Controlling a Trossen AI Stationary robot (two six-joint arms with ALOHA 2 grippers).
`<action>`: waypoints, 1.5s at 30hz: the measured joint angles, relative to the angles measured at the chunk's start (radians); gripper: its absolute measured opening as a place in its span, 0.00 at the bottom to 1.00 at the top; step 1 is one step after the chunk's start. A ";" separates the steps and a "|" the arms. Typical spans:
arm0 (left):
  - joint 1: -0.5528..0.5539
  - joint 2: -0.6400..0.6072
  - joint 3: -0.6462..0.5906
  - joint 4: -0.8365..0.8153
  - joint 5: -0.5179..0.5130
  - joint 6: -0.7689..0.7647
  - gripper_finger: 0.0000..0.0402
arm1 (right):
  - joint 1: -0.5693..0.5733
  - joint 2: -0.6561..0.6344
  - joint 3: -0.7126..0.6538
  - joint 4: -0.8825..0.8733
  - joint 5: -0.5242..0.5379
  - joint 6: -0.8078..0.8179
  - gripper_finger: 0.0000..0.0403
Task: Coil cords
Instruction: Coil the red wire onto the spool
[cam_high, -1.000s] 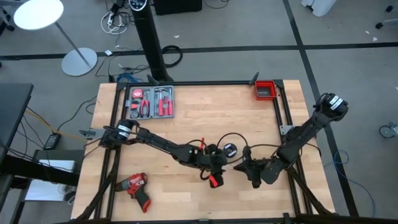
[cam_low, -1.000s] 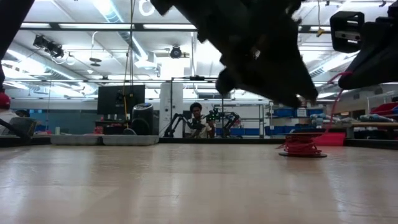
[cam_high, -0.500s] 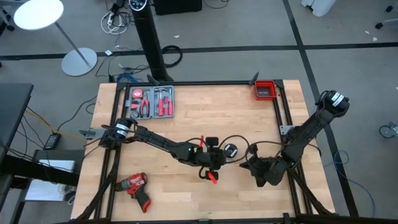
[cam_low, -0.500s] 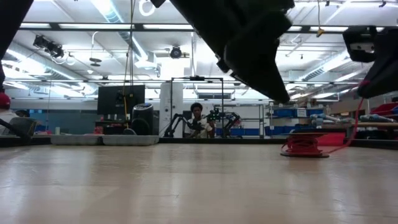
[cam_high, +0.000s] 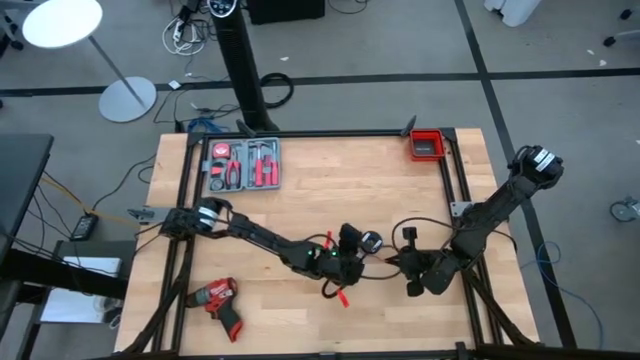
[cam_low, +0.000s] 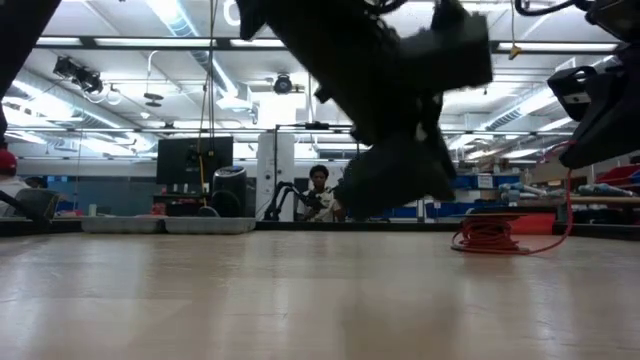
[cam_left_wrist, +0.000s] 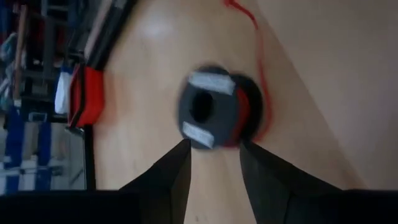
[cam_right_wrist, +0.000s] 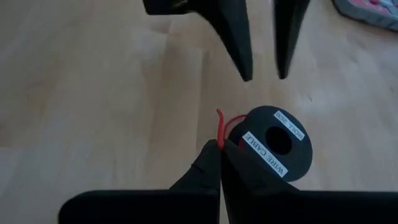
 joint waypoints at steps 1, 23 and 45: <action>-0.001 0.006 -0.001 -0.014 -0.001 0.019 0.35 | -0.001 0.000 0.000 -0.002 0.003 0.008 0.00; 0.028 0.090 0.001 0.119 -0.027 0.231 0.35 | 0.000 0.000 0.000 -0.031 0.036 0.140 0.00; 0.046 0.116 0.002 0.194 0.032 0.243 0.01 | 0.006 0.000 0.000 0.008 0.034 0.136 0.00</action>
